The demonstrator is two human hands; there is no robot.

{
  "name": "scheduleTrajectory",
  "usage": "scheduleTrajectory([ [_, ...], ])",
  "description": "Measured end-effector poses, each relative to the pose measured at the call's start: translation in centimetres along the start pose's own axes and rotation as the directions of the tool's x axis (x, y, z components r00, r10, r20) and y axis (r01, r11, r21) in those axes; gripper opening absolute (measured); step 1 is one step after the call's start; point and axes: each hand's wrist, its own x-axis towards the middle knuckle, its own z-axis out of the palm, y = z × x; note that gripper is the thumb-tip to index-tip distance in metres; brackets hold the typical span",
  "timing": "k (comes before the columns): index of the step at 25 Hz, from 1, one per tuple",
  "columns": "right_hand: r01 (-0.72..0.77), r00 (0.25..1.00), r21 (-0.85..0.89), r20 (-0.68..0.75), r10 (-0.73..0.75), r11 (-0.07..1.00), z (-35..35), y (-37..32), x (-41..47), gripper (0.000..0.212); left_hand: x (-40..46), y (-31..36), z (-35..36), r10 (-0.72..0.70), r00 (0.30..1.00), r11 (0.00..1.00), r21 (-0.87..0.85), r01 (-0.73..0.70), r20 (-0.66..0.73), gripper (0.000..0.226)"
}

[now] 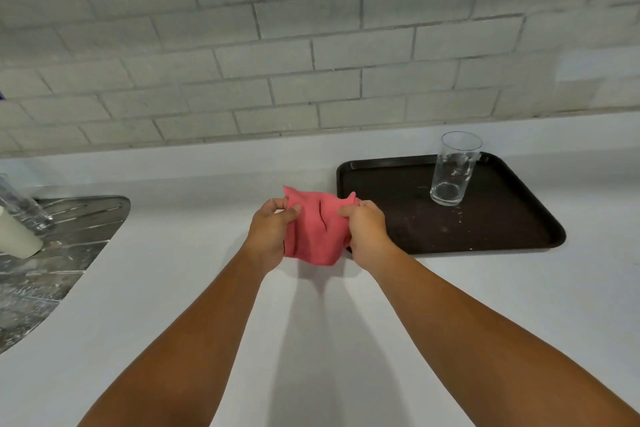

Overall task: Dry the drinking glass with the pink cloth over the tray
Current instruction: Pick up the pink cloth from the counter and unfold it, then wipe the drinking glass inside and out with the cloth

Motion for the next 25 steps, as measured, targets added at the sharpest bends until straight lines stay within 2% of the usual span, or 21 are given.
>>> scheduleTrajectory([
  [2,0.007,1.0,0.118,-0.026,-0.004,0.993,-2.2,-2.1,-0.2,0.014,0.0,0.7,2.3,-0.035,0.995,0.993,-0.113,0.045,0.09,0.011],
  [6,0.039,0.999,0.284,-0.013,-0.037,0.958,-7.8,-5.9,-0.6,0.047,-0.6,0.7,8.6,-0.139,0.961,0.934,-0.292,0.208,0.24,0.011],
  [7,0.036,0.999,0.296,-0.004,-0.037,0.954,-9.5,-6.7,-0.8,0.049,-0.9,0.5,10.5,-0.161,0.95,0.913,-0.325,0.246,0.268,0.012],
  [10,0.032,0.999,0.305,0.012,-0.038,0.952,-14.0,-9.2,-1.3,0.041,-1.8,-0.3,16.1,-0.18,0.921,0.874,-0.373,0.311,0.347,0.013],
  [13,0.02,1.0,0.313,-0.004,-0.019,0.95,-17.9,-11.3,-0.8,0.038,-2.3,-0.9,21.1,-0.18,0.915,0.867,-0.382,0.321,0.362,0.017],
  [17,-0.026,1.0,0.365,-0.006,0.031,0.931,-22.4,-14.2,0.1,0.044,-3.1,-1.4,26.7,-0.223,0.882,0.824,-0.403,0.399,0.416,0.041],
  [20,-0.01,1.0,0.383,0.018,0.003,0.924,-24.5,-15.7,0.5,0.035,-3.9,-1.3,29.8,-0.209,0.877,0.806,-0.431,0.405,0.433,0.046],
  [25,0.008,0.999,0.312,0.038,-0.021,0.95,-26.5,-17.3,1.2,0.035,-4.2,-1.7,33.8,-0.217,0.881,0.778,-0.471,0.416,0.42,0.047],
])
